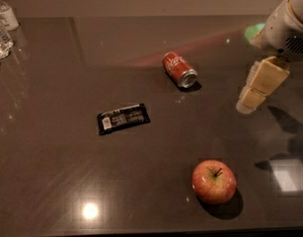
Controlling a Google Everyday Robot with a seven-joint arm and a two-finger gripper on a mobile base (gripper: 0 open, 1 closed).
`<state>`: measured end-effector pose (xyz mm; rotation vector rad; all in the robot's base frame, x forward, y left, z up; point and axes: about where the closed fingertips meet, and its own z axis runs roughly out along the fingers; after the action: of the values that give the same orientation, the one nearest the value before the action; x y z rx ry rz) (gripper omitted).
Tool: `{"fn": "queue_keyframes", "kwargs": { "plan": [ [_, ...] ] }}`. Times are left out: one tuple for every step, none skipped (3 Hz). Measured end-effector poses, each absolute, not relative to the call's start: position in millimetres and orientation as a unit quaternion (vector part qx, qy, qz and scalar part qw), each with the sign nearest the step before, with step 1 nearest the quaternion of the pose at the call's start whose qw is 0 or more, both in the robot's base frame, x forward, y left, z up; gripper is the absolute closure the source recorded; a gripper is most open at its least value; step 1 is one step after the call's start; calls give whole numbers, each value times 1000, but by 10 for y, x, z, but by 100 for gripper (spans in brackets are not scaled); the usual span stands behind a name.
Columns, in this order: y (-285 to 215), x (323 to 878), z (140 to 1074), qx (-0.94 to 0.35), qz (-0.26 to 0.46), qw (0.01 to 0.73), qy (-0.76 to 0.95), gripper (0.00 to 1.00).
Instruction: Pick coke can
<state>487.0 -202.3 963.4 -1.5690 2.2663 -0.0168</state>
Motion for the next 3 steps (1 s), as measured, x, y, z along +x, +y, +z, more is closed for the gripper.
{"fn": "queue_keyframes", "kwargs": {
  "plan": [
    [-1971,5216,9473,-523,-1,195,830,0],
    [-1887,5575,9310,-481,-1,187,856,0],
    [-1803,5911,9136,-438,0,169,883,0]
  ]
}}
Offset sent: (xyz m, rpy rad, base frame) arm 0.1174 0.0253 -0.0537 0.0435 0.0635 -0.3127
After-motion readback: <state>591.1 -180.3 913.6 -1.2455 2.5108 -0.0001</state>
